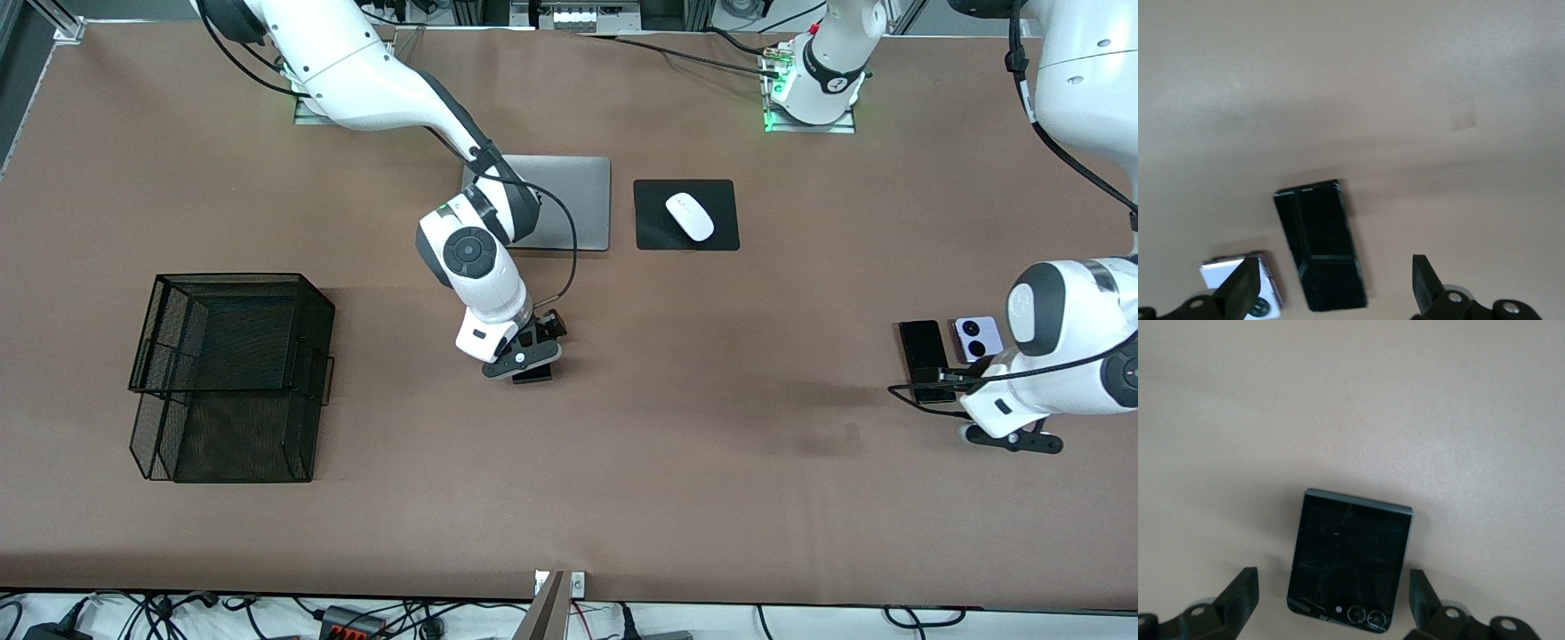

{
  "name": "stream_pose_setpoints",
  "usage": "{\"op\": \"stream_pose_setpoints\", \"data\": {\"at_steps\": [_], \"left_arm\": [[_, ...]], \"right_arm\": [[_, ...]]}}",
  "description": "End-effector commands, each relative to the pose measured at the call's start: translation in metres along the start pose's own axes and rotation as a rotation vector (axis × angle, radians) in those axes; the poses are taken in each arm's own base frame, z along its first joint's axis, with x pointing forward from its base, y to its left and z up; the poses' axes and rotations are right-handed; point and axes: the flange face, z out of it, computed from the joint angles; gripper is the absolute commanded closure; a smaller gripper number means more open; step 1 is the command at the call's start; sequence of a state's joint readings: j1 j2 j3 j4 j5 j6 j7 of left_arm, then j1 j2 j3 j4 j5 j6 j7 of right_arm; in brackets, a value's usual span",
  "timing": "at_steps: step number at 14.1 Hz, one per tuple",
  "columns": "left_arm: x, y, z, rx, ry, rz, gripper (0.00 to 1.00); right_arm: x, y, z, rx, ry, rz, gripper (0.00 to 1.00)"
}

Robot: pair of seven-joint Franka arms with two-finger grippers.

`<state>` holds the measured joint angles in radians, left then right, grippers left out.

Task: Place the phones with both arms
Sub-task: 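Grasp the flip phone with the right gripper while the left gripper grasps the tall phone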

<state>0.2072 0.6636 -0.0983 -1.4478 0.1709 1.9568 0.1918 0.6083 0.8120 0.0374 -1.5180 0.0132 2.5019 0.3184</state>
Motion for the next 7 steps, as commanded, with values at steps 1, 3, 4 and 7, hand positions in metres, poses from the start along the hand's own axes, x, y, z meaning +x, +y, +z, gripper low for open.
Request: {"op": "stream_pose_setpoints", "data": {"at_steps": [1, 3, 4, 7], "left_arm": [[-0.009, 0.003, 0.000, -0.019, 0.036, 0.082, 0.00], [-0.020, -0.016, 0.015, -0.135, 0.041, -0.024, 0.00], [-0.025, -0.023, 0.024, -0.187, 0.042, -0.074, 0.00], [-0.041, -0.031, 0.051, -0.153, 0.125, -0.093, 0.00]], "right_arm": [[0.001, -0.003, 0.003, -0.008, 0.001, 0.050, 0.00], [-0.002, -0.007, 0.011, -0.010, -0.005, 0.093, 0.00], [-0.004, -0.007, 0.015, -0.012, -0.009, 0.093, 0.00], [-0.003, -0.005, 0.018, -0.013, -0.009, 0.095, 0.00]]}}
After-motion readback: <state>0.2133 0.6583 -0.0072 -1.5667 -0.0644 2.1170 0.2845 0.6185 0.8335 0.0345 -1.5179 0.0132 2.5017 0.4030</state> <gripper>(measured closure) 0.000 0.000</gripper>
